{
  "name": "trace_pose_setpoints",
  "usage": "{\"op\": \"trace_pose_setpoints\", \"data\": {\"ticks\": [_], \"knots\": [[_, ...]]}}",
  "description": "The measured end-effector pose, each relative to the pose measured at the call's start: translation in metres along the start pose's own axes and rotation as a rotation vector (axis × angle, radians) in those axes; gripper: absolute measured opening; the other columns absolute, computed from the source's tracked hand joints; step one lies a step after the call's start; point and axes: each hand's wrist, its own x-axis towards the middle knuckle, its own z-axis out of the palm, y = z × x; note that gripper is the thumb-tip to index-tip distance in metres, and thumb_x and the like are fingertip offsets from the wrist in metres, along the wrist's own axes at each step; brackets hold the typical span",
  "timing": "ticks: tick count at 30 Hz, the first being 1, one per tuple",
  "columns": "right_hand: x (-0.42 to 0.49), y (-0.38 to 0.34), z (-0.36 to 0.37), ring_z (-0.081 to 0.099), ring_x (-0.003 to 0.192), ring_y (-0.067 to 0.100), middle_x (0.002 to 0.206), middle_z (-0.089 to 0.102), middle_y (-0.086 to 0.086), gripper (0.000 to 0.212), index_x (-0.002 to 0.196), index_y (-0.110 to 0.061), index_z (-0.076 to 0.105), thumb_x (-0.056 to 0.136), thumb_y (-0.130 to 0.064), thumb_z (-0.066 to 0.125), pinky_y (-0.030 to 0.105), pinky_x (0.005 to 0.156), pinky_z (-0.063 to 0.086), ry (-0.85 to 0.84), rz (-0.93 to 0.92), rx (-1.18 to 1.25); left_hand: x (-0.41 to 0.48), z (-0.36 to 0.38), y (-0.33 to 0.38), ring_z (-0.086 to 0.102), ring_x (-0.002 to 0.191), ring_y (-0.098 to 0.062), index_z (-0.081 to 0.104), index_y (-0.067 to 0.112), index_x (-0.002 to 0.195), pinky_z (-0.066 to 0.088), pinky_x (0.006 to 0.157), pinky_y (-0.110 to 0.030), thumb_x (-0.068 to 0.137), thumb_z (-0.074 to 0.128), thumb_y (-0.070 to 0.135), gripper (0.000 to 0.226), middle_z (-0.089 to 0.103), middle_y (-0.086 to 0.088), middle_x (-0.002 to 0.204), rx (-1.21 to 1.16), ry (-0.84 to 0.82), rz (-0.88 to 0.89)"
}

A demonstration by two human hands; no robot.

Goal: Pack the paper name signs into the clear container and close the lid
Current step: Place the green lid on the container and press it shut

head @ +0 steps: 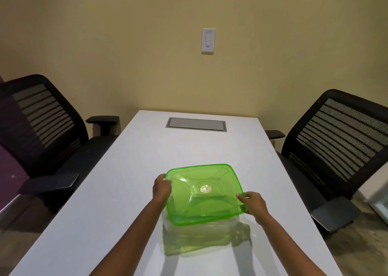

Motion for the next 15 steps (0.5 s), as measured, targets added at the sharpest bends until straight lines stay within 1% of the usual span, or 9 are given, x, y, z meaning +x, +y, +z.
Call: {"op": "trace_pose_setpoints", "data": {"ticks": [1,2,4,5,7,8,11,12,15], "knots": [[0.002,0.003,0.002,0.054,0.073,0.024,0.086,0.059,0.013,0.037,0.113,0.006,0.064,0.088,-0.021,0.066,0.033,0.073,0.048,0.022,-0.009,-0.050,0.003,0.002,-0.001,0.051,0.085,-0.030,0.059,-0.005,0.112,0.037,0.074,-0.031,0.087,0.036,-0.009,0.035,0.060,-0.025,0.096,0.043,-0.001,0.008],[0.005,0.006,0.003,0.051,0.079,0.022,0.090,0.060,0.012,0.039,0.114,0.005,0.064,0.088,-0.024,0.066,0.031,0.077,0.044,0.034,-0.021,-0.091,0.007,0.004,-0.002,0.052,0.085,-0.032,0.061,-0.002,0.097,0.036,0.073,-0.031,0.086,0.037,-0.010,0.029,0.060,-0.024,0.091,0.099,0.000,0.015],[0.008,0.008,0.005,0.048,0.085,0.019,0.106,0.067,0.018,0.042,0.116,0.003,0.063,0.087,-0.027,0.066,0.028,0.080,0.040,0.040,-0.030,-0.131,0.014,0.006,-0.002,0.046,0.079,-0.028,0.047,0.008,0.063,0.033,0.068,-0.031,0.084,0.038,-0.011,0.029,0.053,-0.018,0.074,0.241,0.025,0.033],[0.009,0.009,0.007,0.049,0.086,0.018,0.114,0.067,0.021,0.043,0.117,0.003,0.063,0.087,-0.027,0.067,0.030,0.083,0.043,0.043,-0.026,-0.133,0.018,0.007,-0.001,0.044,0.078,-0.025,0.038,0.011,0.056,0.032,0.067,-0.032,0.084,0.039,-0.011,0.035,0.051,-0.018,0.072,0.293,0.043,0.042],[0.012,0.010,0.010,0.051,0.087,0.018,0.118,0.066,0.024,0.043,0.117,0.004,0.062,0.085,-0.025,0.069,0.039,0.093,0.048,0.049,-0.024,-0.134,0.023,0.007,0.001,0.044,0.078,-0.025,0.030,0.012,0.053,0.039,0.067,-0.038,0.084,0.039,-0.011,0.040,0.052,-0.018,0.069,0.369,0.051,0.062],[0.013,0.010,0.011,0.051,0.087,0.019,0.114,0.066,0.023,0.042,0.116,0.004,0.062,0.085,-0.024,0.069,0.042,0.095,0.048,0.049,-0.024,-0.138,0.026,0.007,0.002,0.047,0.079,-0.028,0.029,0.012,0.053,0.044,0.073,-0.042,0.085,0.040,-0.010,0.040,0.056,-0.022,0.073,0.404,0.047,0.076],[0.015,0.012,0.015,0.052,0.086,0.019,0.102,0.065,0.018,0.041,0.115,0.005,0.062,0.085,-0.022,0.069,0.042,0.095,0.049,0.045,-0.040,-0.145,0.035,0.007,0.002,0.060,0.098,-0.041,0.029,0.013,0.053,0.048,0.085,-0.043,0.087,0.041,-0.009,0.042,0.063,-0.036,0.106,0.480,0.034,0.107],[0.015,0.012,0.016,0.052,0.085,0.019,0.105,0.067,0.021,0.040,0.115,0.005,0.062,0.085,-0.022,0.069,0.041,0.094,0.049,0.045,-0.047,-0.145,0.038,0.008,0.001,0.060,0.102,-0.042,0.030,0.013,0.053,0.047,0.086,-0.044,0.087,0.042,-0.009,0.042,0.062,-0.036,0.107,0.493,0.032,0.111],[0.012,0.013,0.016,0.055,0.085,0.020,0.113,0.067,0.025,0.039,0.114,0.004,0.061,0.086,-0.022,0.068,0.039,0.092,0.050,0.040,-0.059,-0.145,0.044,0.009,-0.002,0.060,0.096,-0.041,0.031,0.014,0.053,0.047,0.087,-0.045,0.087,0.043,-0.008,0.042,0.060,-0.035,0.093,0.514,0.027,0.105]]}}
